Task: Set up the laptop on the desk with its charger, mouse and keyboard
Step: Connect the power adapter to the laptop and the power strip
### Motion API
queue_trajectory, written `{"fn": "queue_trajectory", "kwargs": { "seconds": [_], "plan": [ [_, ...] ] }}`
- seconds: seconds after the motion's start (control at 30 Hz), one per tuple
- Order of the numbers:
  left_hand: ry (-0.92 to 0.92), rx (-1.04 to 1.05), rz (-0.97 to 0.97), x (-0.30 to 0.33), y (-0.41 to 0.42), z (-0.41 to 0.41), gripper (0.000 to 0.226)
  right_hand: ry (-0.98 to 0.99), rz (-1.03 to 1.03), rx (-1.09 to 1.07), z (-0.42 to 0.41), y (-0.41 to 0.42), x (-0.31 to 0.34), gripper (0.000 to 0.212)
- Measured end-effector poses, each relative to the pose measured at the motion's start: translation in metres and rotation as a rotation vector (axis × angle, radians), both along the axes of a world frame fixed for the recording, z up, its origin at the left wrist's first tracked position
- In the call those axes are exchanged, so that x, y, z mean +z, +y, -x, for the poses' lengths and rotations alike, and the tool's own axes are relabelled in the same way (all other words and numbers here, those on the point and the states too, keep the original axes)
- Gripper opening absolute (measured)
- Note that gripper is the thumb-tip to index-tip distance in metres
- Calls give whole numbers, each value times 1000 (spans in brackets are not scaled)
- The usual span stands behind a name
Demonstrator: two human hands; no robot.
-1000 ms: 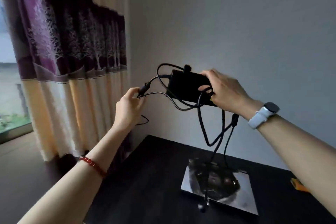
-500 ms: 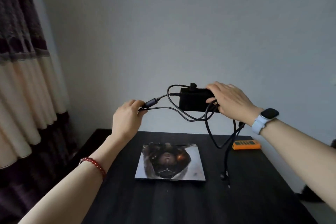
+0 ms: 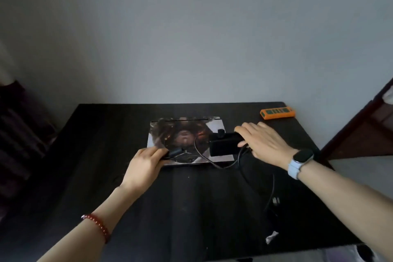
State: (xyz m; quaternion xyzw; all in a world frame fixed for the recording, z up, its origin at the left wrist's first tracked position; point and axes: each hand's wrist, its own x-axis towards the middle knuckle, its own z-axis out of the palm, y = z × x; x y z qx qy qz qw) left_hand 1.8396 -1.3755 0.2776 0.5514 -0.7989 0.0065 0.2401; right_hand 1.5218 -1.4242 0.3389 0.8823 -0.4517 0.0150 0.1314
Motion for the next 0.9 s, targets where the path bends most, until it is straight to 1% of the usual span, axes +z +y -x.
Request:
{"fn": "queue_trajectory", "kwargs": {
  "seconds": [0.1,0.17,0.37,0.53,0.73,0.83,0.9],
  "plan": [
    [-77,-20,-107,-30,2,-15,22,12,-136,-18,-13,-5,-44,42],
    [-121,-3,-178,-46,4,-23,26,-2,-233,-41,-22,-5,-70,47],
    [-259,48,-261,-85,-5,-43,34,-54,-439,-60,-50,-17,-127,54],
    [-309,64,-373,-116,-4,-46,39,31,-583,-72,-59,-23,-167,60],
    [-265,19,-452,-143,-11,-21,41,92,-675,-65,-34,-38,-189,62],
    [-174,52,-585,-155,-20,-2,35,71,-732,-101,-14,-47,-198,63],
    [-174,96,-684,-163,-24,8,41,63,-753,-111,-5,-50,-203,60]
  ]
}}
